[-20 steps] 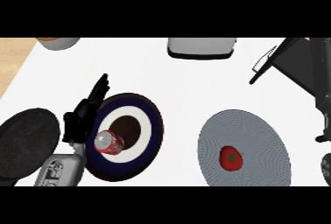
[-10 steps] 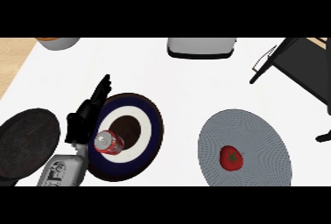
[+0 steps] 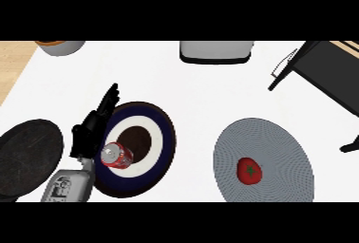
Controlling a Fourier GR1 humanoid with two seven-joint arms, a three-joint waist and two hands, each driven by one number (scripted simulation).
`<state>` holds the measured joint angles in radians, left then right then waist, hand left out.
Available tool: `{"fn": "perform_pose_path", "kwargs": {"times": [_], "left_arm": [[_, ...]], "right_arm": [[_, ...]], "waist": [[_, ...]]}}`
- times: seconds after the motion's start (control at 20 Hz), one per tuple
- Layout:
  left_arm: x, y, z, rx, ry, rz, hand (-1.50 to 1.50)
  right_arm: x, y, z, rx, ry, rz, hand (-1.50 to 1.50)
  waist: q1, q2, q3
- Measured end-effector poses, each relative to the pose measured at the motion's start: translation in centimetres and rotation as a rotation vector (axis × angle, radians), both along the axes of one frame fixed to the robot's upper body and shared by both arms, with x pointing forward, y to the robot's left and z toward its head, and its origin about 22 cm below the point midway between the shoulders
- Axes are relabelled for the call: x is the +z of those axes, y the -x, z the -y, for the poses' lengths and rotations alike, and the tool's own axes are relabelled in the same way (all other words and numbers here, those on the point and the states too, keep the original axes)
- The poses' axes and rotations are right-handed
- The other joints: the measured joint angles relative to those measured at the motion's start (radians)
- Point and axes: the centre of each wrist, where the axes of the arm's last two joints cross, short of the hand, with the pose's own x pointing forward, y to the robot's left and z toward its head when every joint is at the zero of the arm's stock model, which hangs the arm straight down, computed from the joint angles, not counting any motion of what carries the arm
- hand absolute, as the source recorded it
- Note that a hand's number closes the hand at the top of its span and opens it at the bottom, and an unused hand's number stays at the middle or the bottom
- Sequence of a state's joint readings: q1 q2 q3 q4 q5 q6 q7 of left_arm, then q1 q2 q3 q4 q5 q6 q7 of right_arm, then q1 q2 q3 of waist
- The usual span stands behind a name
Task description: Pick the lemon from the placemat and place it in the tiered shelf
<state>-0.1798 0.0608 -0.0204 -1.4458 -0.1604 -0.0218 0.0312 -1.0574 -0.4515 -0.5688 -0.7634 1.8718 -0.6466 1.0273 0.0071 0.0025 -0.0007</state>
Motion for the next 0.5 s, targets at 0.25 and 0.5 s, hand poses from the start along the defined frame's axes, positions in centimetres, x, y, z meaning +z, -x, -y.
{"fn": "perform_pose_path", "kwargs": {"times": [0.25, 0.5], "left_arm": [[0.1, -0.2, -0.2, -0.002, -0.002, 0.002, 0.0], [0.0, 0.3, -0.4, 0.002, 0.001, 0.005, 0.0]], "right_arm": [[-1.1, 0.9, 0.8, -0.074, -0.004, -0.017, -1.5], [-1.1, 1.5, -0.3, -0.053, -0.019, 0.059, -1.5]], "waist": [[-0.003, -0.002, -0.001], [-0.003, -0.004, 0.0]]}}
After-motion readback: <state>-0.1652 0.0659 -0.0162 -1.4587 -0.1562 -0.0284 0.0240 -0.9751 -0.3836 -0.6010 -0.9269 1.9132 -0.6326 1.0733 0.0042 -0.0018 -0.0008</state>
